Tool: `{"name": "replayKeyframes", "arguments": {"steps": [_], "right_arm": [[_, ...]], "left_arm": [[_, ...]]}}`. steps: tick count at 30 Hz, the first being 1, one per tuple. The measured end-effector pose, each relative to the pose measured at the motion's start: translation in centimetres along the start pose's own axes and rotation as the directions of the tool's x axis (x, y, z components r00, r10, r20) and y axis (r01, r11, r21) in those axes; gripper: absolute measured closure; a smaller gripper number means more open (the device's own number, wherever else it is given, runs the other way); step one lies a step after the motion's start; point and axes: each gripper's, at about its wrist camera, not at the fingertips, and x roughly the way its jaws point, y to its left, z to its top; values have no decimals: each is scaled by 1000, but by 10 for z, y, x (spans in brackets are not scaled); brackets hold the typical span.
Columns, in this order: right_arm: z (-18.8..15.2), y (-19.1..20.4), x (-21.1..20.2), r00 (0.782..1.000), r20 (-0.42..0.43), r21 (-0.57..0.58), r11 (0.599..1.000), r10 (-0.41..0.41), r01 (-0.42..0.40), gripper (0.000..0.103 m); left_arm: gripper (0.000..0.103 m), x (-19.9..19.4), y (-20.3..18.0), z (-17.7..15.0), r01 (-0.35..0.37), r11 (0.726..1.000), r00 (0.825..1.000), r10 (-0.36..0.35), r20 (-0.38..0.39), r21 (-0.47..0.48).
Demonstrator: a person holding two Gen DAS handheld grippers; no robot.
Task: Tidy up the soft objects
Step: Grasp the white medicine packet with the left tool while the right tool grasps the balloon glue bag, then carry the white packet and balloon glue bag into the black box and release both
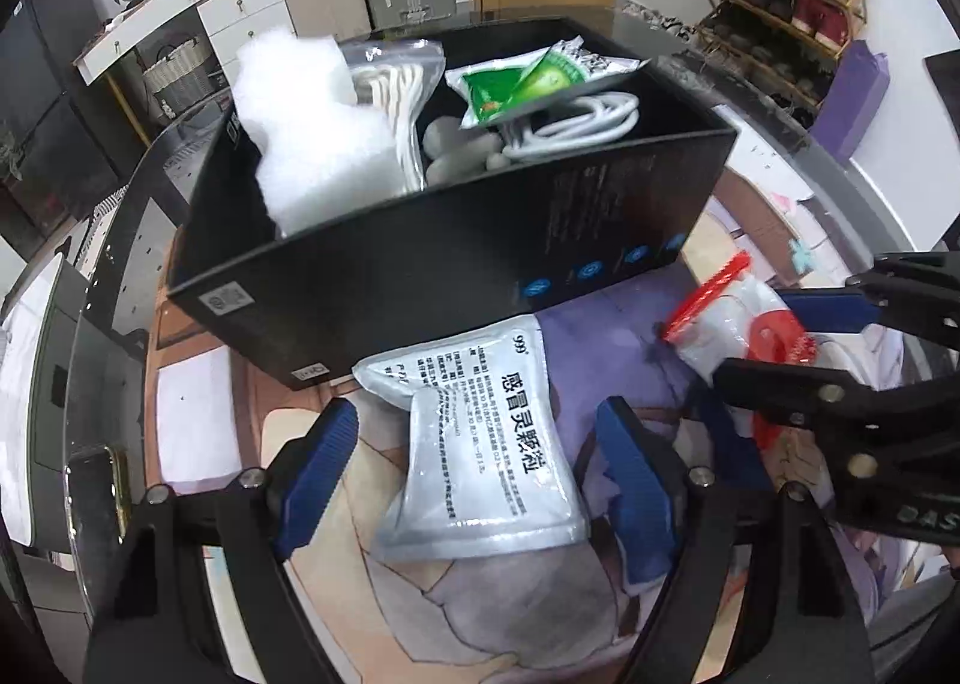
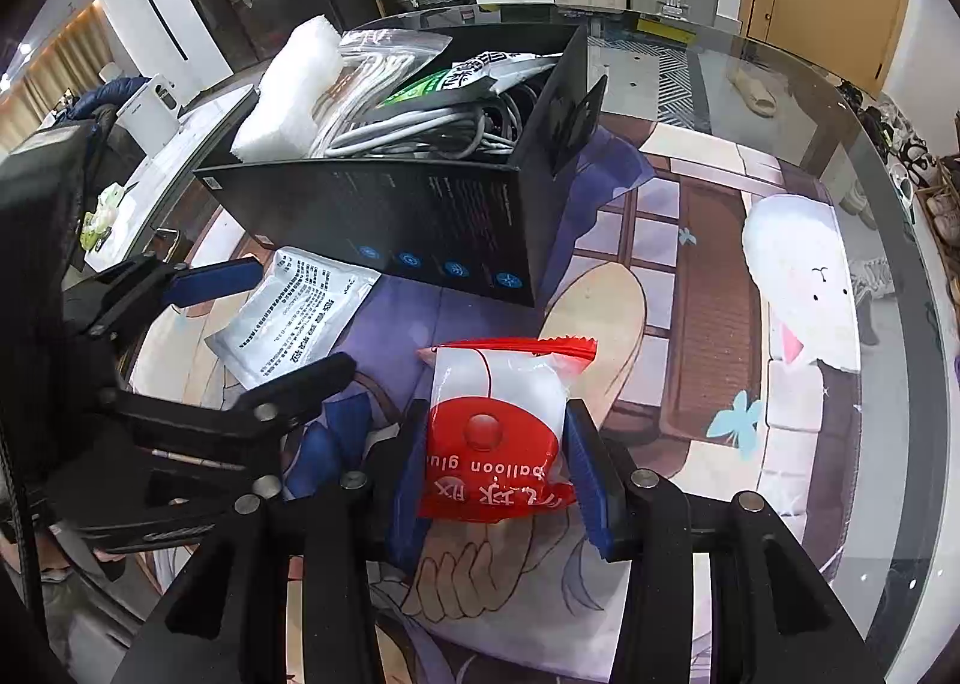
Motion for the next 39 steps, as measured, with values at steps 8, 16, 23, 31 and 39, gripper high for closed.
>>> {"name": "replayKeyframes", "arguments": {"steps": [8, 16, 23, 31, 39], "right_arm": [[-2, 3, 0, 1000, -6, -14, 1000, 14, -14, 59], [-5, 23, -8, 1000, 3, -49, 998, 27, -26, 59], [-6, 41, -28, 999, 34, -73, 997, 39, -36, 59], [-10, 49, -55, 995, 72, -102, 993, 69, -61, 59], [-6, 57, -93, 981, 176, -105, 993, 79, -61, 59]], "left_arm": [[64, -8, 10, -1, 55, 998, 998, -55, -21, -3], [71, -28, 29, -10, 90, 996, 996, -91, -15, -14], [71, -49, 36, -16, 86, 996, 996, -86, 25, -10], [71, -84, 30, -15, 52, 998, 992, -55, 115, 22], [71, -113, 23, -10, 65, 997, 978, -71, 194, 36]]}}
